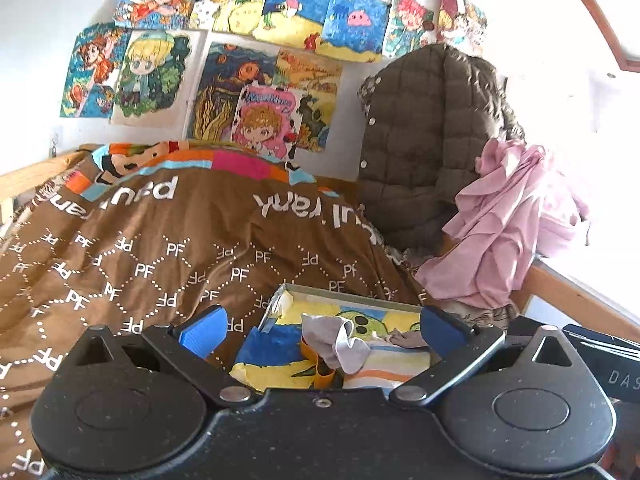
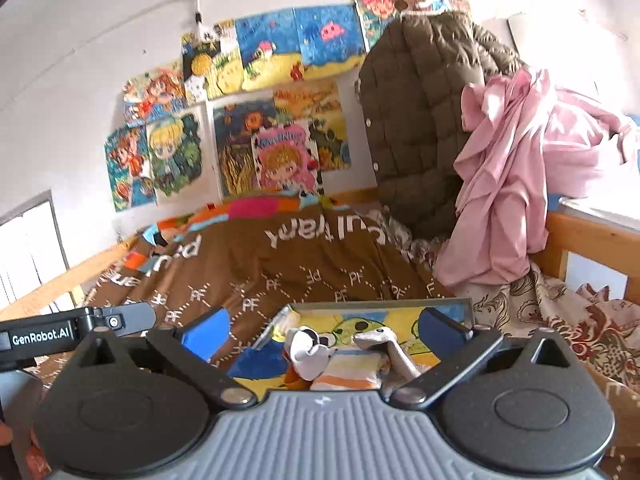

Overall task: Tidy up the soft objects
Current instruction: 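Lift both open tools away from the tray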

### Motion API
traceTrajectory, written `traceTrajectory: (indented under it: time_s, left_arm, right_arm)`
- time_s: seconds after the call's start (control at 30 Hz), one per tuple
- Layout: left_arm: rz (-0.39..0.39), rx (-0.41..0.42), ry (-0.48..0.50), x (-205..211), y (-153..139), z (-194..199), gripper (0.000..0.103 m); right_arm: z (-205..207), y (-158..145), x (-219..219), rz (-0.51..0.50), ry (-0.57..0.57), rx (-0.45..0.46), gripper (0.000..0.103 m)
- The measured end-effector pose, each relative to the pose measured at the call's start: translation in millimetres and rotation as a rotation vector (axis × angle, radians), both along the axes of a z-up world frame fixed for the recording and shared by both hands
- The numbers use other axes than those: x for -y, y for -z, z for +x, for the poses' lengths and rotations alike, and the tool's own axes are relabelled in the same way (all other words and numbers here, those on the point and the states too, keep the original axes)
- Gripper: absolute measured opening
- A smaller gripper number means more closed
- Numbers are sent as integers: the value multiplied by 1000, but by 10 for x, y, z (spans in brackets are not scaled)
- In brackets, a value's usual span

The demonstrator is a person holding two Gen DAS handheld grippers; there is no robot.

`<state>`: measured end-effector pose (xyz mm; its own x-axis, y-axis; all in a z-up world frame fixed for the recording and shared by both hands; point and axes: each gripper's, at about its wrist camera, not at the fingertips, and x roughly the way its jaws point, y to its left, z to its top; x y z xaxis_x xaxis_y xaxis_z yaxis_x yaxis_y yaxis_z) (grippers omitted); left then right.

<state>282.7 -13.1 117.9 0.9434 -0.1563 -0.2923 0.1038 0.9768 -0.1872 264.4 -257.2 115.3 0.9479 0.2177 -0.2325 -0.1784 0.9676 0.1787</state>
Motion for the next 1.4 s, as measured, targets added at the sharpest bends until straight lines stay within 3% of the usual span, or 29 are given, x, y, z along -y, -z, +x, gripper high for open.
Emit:
traceTrajectory:
  time_s: [0.23,0.57,1.07,1.4]
  left_arm:
    - [-24,43,-15,-66,-100,-545,102]
    - [51,20,-35,-106,37,-1146,102]
    - [94,-1,-13,-197,266,-1707,102]
    - [88,4,1,-264,402,-2049,102]
  right_arm:
    - [-523,-85,10,0,7,40,103]
    - [-1121,-55,-97,-51,-16,40,103]
    - [-1655,124,-297,-110,-61,5,103]
    - [-1953,243,-301,-80,-53,-46,103]
